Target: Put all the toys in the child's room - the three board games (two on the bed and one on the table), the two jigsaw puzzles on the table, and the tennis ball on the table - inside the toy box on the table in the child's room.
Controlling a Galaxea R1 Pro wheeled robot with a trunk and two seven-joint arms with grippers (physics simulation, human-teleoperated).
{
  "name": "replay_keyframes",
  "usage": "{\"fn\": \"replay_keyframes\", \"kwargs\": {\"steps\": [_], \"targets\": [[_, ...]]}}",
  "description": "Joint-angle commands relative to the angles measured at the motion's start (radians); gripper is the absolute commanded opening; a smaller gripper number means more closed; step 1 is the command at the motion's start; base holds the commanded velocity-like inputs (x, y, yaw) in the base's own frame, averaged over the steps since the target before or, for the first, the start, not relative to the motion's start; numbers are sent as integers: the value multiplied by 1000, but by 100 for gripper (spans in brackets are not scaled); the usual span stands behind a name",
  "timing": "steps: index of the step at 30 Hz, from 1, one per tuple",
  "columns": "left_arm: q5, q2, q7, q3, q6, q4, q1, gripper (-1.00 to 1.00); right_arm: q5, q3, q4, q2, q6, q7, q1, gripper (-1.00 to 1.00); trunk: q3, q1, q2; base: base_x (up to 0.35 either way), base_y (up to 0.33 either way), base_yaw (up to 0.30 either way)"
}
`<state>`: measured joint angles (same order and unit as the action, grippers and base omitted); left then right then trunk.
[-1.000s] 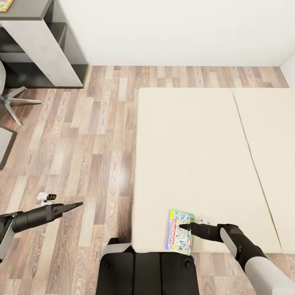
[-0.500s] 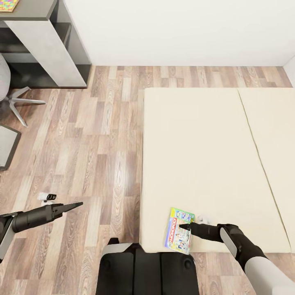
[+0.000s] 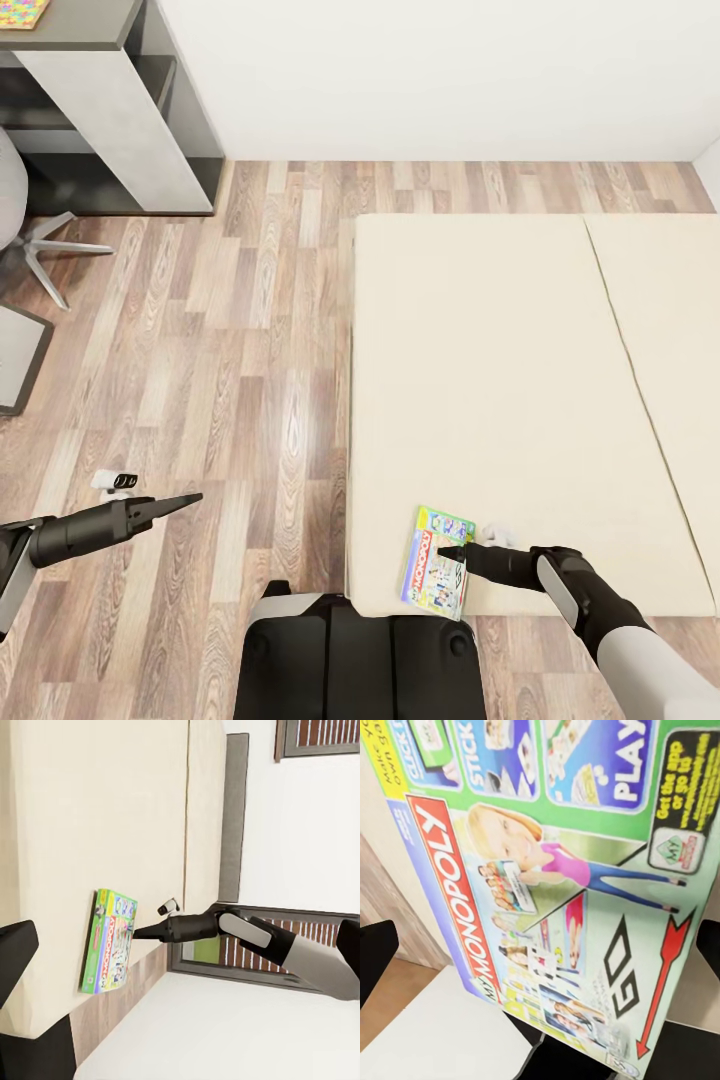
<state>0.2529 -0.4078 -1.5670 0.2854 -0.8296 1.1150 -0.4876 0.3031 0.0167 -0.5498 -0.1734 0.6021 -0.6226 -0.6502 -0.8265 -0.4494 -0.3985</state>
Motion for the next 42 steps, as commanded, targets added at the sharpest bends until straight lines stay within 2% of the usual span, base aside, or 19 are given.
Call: {"fn": "replay_keyframes", "kwargs": {"steps": [1, 42], "targets": [[0, 0, -4, 0, -10, 0, 0, 100, 8, 2, -1, -1, 7, 1, 0, 100, -1, -1, -1, 0, 1, 0], [0, 0, -4, 0, -11, 0, 0, 100, 11, 1, -2, -1, 7, 0, 0, 100, -1, -1, -1, 0, 13, 0]]}}
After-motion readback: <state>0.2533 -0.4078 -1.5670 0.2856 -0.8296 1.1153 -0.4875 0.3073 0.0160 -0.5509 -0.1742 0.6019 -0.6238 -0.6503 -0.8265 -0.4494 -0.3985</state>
